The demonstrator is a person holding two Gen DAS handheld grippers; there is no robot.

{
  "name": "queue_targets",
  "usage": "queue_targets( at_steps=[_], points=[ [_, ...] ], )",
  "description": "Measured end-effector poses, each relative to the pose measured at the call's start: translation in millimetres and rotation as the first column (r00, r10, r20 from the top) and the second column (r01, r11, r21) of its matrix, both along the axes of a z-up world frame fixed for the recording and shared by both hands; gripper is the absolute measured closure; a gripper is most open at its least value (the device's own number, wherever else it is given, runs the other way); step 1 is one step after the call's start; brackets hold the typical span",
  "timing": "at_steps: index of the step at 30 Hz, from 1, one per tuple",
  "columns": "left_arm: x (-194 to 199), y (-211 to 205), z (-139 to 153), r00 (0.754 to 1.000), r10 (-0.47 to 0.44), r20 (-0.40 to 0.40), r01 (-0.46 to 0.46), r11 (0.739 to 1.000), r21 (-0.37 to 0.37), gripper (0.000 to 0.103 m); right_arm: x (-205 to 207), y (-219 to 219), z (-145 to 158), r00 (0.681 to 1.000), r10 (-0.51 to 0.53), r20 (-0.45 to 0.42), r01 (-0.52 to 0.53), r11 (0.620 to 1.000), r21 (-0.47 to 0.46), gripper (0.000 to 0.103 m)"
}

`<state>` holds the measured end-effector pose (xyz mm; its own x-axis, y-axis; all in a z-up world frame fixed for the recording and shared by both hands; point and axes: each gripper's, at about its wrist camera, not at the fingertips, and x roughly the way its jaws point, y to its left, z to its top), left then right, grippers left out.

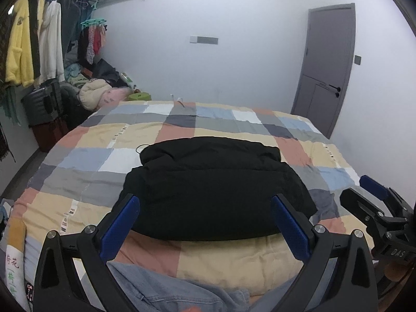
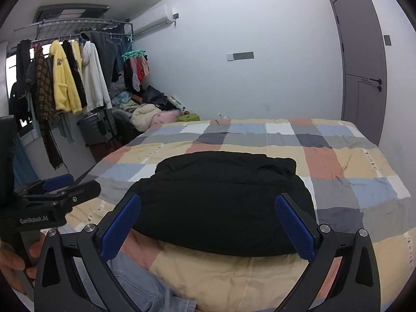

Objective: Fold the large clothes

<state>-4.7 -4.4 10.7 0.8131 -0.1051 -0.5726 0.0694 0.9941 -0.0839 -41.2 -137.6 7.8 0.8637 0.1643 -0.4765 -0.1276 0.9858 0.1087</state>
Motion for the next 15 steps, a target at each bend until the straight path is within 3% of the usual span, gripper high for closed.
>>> queue_targets(
  at_steps=[15],
  points=[
    [0.3, -3.9, -5.1, 0.999, -0.033, -0.015, 0.033, 0.999, 0.012, 0.002, -4.7, -6.6, 0.8, 0.999, -0.033, 0.007, 0.033, 0.999, -0.003, 0.0]
  ],
)
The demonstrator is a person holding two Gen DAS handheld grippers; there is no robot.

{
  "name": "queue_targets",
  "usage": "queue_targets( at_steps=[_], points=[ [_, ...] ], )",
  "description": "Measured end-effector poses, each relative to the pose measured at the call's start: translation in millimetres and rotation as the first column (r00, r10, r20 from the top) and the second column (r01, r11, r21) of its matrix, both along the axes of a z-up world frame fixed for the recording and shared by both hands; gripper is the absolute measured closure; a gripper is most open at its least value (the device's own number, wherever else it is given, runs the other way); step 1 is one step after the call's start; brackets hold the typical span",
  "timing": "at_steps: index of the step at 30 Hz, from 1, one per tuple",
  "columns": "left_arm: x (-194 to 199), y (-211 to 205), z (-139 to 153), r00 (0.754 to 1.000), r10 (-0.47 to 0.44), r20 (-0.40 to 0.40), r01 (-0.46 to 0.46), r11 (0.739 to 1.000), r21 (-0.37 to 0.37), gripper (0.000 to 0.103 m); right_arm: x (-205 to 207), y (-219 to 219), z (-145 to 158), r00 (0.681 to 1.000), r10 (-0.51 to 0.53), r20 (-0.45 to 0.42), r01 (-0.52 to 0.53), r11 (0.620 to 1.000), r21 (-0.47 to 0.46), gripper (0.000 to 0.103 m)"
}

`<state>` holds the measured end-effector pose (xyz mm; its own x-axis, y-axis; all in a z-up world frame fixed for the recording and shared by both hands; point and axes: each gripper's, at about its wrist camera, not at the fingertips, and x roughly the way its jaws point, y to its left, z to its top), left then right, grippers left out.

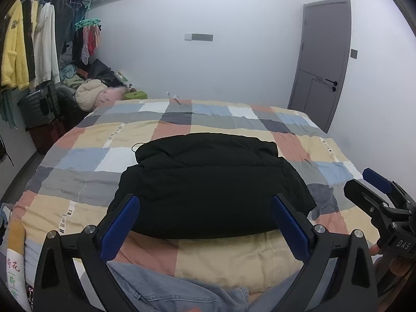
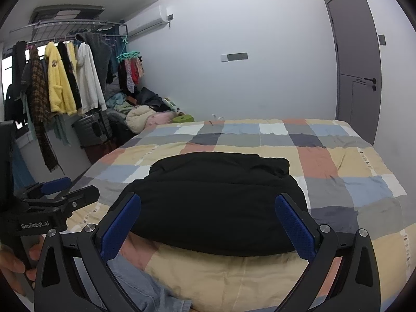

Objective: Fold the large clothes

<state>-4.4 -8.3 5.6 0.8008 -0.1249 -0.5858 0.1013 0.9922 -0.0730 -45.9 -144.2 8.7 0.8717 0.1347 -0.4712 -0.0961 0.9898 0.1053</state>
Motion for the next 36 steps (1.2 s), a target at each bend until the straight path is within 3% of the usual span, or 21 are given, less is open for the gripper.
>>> queue_targets(
  at_steps=[36],
  points=[
    [-3, -3, 3, 1.0, 0.01, 0.006, -0.01, 1.0, -0.016, 0.002, -15, 0, -3, 1.0, -0.014, -0.004, 0.014, 1.0, -0.007, 0.0]
  ],
)
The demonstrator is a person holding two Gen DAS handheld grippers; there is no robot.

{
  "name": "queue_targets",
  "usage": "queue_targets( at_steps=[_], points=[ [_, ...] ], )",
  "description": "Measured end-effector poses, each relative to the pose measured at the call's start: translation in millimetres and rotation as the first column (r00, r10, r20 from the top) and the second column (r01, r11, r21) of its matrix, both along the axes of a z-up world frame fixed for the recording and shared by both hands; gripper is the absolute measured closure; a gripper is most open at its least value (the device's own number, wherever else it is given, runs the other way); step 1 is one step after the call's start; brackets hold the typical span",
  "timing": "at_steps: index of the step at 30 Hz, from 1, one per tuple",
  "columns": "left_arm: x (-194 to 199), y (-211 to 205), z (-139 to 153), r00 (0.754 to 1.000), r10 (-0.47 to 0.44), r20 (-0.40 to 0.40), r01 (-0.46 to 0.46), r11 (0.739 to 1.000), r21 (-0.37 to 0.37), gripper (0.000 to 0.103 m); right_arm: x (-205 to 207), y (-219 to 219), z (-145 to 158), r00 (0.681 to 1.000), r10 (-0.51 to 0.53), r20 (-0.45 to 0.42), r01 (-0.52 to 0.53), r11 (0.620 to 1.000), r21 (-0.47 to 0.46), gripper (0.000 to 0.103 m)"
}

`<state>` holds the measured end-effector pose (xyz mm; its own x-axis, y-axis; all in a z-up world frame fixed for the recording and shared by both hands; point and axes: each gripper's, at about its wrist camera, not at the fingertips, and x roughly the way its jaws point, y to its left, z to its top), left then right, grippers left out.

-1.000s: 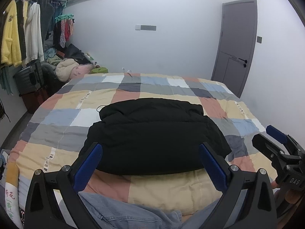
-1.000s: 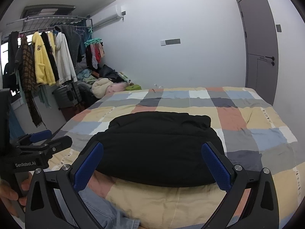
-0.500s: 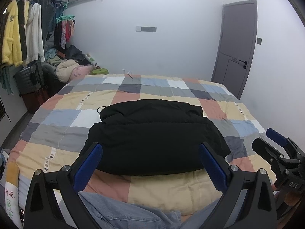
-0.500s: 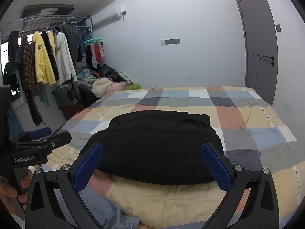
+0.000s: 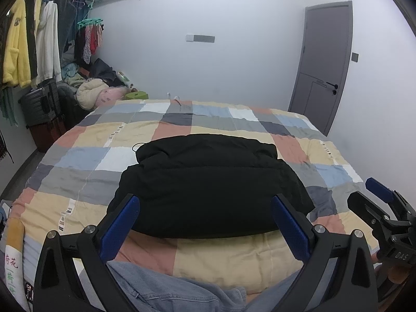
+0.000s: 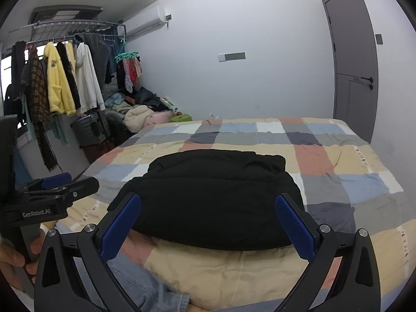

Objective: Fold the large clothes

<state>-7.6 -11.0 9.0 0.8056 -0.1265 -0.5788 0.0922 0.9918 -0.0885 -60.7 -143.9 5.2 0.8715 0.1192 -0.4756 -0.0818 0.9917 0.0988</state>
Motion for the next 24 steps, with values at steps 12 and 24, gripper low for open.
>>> queue_targets(
  at_steps=[12, 24],
  points=[
    [-1.8, -0.6, -0.9, 1.0, -0.017, -0.001, 0.017, 1.0, -0.014, 0.002, -1.3, -0.2, 1.0, 1.0, 0.0, 0.004, 0.0, 1.0, 0.008, 0.0],
    [-4.7, 2.8, 0.6, 1.0, -0.018, 0.002, 0.018, 1.0, -0.022, 0.002, -4.4, 1.8, 0.4, 1.0, -0.001, 0.003, 0.001, 1.0, 0.008, 0.0]
  ],
)
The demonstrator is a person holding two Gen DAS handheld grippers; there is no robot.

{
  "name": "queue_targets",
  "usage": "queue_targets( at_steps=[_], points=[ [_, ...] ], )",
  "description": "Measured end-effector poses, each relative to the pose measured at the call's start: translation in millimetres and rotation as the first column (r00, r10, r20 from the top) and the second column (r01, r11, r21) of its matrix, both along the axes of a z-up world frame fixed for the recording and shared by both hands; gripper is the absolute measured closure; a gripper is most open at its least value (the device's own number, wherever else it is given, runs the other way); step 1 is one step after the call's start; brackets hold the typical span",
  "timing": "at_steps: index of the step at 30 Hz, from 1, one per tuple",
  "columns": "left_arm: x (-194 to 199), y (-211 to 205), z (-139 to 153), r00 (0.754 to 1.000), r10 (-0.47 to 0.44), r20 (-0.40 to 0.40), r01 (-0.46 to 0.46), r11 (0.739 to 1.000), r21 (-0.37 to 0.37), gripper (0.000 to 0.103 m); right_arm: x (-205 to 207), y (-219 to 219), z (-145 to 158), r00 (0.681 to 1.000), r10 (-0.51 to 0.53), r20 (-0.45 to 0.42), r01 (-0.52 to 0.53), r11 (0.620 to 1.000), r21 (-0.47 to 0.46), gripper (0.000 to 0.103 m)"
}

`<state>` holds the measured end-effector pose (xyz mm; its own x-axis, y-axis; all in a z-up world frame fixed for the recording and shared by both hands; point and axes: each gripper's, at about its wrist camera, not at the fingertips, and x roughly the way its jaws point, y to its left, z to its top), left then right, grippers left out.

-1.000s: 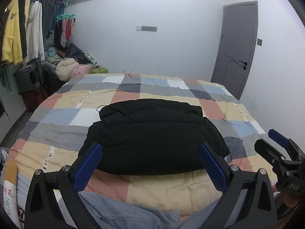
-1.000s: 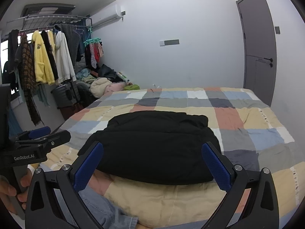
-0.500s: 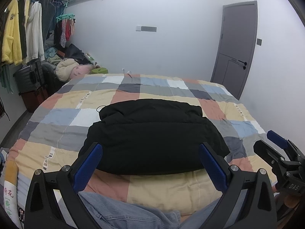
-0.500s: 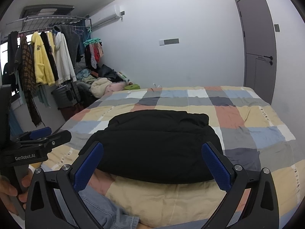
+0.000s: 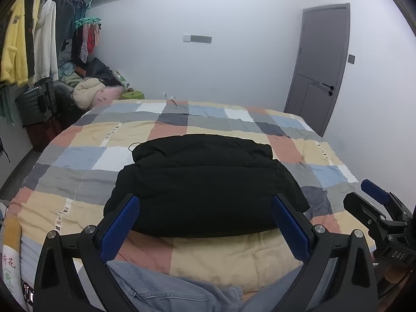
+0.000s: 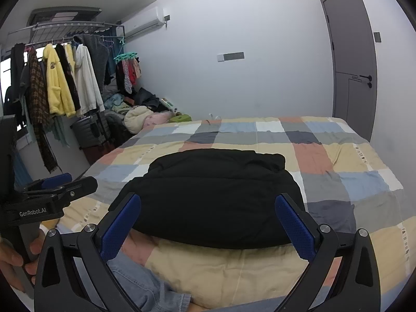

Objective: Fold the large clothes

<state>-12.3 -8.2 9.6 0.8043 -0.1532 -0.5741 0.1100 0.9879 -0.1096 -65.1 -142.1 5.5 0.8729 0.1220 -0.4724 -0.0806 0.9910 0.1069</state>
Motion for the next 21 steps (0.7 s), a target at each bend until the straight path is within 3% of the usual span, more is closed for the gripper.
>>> queue_targets(
  at_steps=[21],
  points=[
    [-2.6, -3.3, 1.1, 1.0, 0.009, 0.008, -0.009, 1.0, 0.011, 0.002, -1.5, -0.8, -0.4, 1.0, -0.015, -0.001, 0.015, 1.0, -0.003, 0.0]
  ],
)
